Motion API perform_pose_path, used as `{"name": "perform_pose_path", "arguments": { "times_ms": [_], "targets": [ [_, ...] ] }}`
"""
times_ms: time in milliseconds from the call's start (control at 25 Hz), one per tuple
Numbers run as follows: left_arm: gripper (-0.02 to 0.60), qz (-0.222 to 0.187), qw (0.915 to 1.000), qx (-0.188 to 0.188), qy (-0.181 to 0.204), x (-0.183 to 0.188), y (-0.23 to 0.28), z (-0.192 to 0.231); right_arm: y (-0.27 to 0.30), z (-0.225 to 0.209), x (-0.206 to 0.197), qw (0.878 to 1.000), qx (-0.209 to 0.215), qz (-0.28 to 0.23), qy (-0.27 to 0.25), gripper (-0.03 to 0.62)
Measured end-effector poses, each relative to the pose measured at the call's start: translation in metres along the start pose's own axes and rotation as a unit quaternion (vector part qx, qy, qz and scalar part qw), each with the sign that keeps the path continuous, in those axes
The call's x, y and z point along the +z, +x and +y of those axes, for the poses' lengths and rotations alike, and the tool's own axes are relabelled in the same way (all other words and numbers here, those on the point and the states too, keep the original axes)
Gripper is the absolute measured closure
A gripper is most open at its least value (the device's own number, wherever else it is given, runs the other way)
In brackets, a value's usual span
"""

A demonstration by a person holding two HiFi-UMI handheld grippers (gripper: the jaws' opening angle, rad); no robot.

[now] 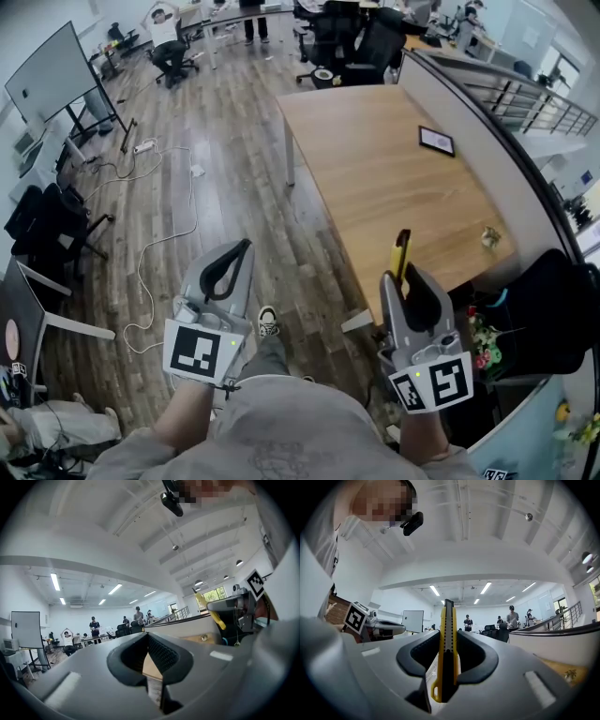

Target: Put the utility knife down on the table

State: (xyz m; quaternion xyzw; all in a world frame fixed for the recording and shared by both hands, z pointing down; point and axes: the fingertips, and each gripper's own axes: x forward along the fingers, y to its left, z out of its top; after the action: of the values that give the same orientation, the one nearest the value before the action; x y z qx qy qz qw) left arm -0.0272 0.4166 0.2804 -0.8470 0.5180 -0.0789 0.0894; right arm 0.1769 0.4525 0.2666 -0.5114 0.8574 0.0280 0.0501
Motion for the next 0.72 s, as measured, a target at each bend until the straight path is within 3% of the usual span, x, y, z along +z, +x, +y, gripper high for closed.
{"name": "perform_pose_path", "arguments": {
  "times_ms": [240,720],
  "targets": [
    [0.581,0.013,0.9997,-0.02,0.001,-0.012,0.048,0.055,0.078,-0.006,-0.007,1.0,-0.013,0.009,0.01,0.469],
    [0.581,0.017,0.9979,-0.063,0.004,-0.04,0.168,0.221,0.283,-0.005,-0.025,0.998,-0.052,0.022,0.02,0.468]
  ]
}}
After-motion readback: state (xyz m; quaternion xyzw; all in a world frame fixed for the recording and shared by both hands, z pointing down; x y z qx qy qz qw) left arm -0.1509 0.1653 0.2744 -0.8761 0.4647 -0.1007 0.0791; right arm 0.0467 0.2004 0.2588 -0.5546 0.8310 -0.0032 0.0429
